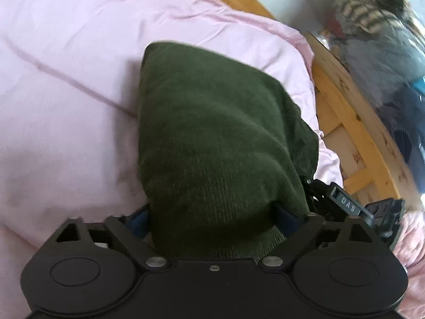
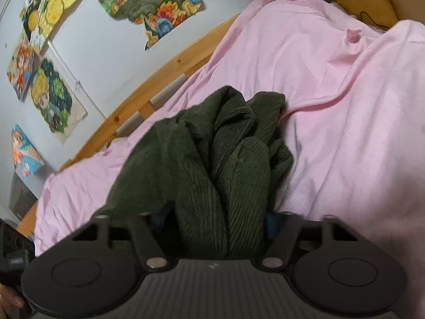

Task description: Fold large clothes

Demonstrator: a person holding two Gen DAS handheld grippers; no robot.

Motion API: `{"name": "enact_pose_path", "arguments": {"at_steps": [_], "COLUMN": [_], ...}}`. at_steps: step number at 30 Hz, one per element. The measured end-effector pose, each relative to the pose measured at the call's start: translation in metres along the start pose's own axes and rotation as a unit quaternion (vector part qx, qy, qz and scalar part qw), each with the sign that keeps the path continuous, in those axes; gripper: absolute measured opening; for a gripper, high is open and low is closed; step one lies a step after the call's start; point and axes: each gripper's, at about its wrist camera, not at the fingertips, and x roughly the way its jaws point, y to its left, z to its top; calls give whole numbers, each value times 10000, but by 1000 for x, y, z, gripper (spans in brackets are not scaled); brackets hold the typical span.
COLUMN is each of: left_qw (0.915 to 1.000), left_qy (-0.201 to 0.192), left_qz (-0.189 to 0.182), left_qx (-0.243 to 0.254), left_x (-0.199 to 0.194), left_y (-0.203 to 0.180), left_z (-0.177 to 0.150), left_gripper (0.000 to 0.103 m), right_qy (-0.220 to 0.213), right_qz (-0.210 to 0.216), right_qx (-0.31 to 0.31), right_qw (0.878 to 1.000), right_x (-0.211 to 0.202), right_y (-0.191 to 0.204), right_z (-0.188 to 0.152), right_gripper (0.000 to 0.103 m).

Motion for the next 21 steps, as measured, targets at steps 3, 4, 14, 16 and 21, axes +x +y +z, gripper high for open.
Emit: {"name": "enact_pose_path", "arguments": {"at_steps": [3,4,14,16,21], "left_qw": [9998,9997,9907,9880,9838], "left_qy": [-160,-208,-1131,-1281,-1353], "left_qz": [87,95,506,706,1178], "left_qx": [80,109,555,490,-40], "left_x": [-11,-15,-106,-122,-140], "left_y": [-10,-12,1,14,58], "left_z": [1,1,19,21,10], "left_gripper": [79,78,77,77,78], "right_qy": [-112,-150,-282,-184,362], "right_qz": [29,47,810,974,1185], "right_qx": [-233,-369,-908,-1018,-1207], "right_qw": [9997,9992,9922,9899,9849], "right_x": [-8,-11,4,23,80], "right_y": [12,20,97,112,139], "right_z": [1,1,7,5,-10], "right_gripper": [41,40,38,38,39]}}
